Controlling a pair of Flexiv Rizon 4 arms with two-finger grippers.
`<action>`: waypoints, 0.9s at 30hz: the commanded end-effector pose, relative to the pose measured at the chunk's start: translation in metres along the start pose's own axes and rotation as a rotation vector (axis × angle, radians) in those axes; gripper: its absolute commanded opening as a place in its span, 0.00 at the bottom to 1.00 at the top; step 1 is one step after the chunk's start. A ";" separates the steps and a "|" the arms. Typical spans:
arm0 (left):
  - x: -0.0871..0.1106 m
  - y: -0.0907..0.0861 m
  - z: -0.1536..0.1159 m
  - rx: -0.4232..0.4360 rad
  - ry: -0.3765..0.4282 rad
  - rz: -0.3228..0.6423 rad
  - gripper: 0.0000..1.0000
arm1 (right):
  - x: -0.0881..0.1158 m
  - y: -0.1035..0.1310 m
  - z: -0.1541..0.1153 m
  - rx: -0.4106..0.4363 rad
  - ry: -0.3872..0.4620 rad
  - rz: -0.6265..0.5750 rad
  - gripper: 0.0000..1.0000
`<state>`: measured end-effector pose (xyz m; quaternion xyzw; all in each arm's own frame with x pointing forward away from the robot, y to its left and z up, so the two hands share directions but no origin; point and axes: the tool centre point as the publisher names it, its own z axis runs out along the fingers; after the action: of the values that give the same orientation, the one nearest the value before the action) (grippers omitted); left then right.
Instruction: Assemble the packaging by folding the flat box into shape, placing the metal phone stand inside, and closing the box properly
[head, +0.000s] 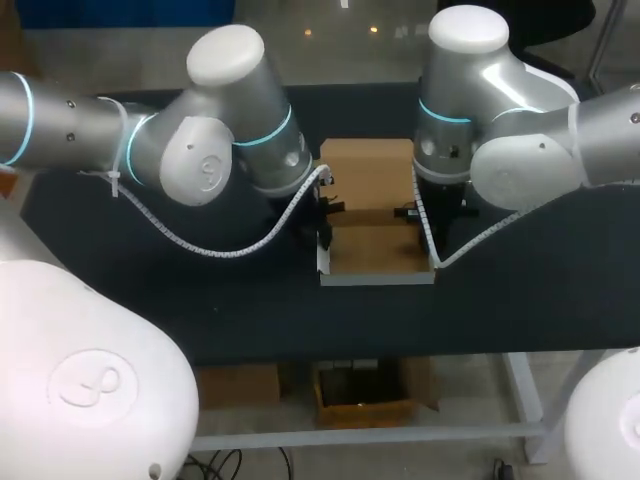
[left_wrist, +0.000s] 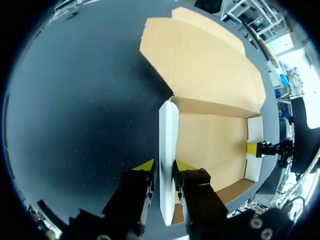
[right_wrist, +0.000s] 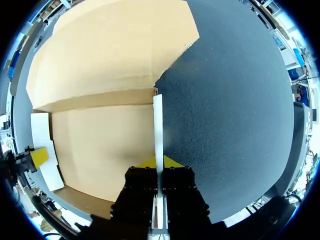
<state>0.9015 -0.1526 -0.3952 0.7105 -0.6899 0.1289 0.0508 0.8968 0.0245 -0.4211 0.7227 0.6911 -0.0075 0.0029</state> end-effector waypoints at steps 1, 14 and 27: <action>0.003 0.001 0.001 0.003 -0.278 0.002 0.22 | 0.000 0.001 0.000 0.002 -0.004 0.001 0.00; 0.001 0.001 0.009 -0.010 -0.338 -0.001 0.13 | 0.000 0.001 0.000 0.002 -0.004 0.001 0.00; -0.002 -0.001 0.015 -0.041 -0.359 0.006 0.11 | 0.000 0.001 0.000 0.002 -0.004 0.001 0.00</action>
<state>0.9008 -0.1523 -0.4045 0.7179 -0.6951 0.0362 -0.0139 0.8968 0.0246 -0.4210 0.7228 0.6911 -0.0075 0.0029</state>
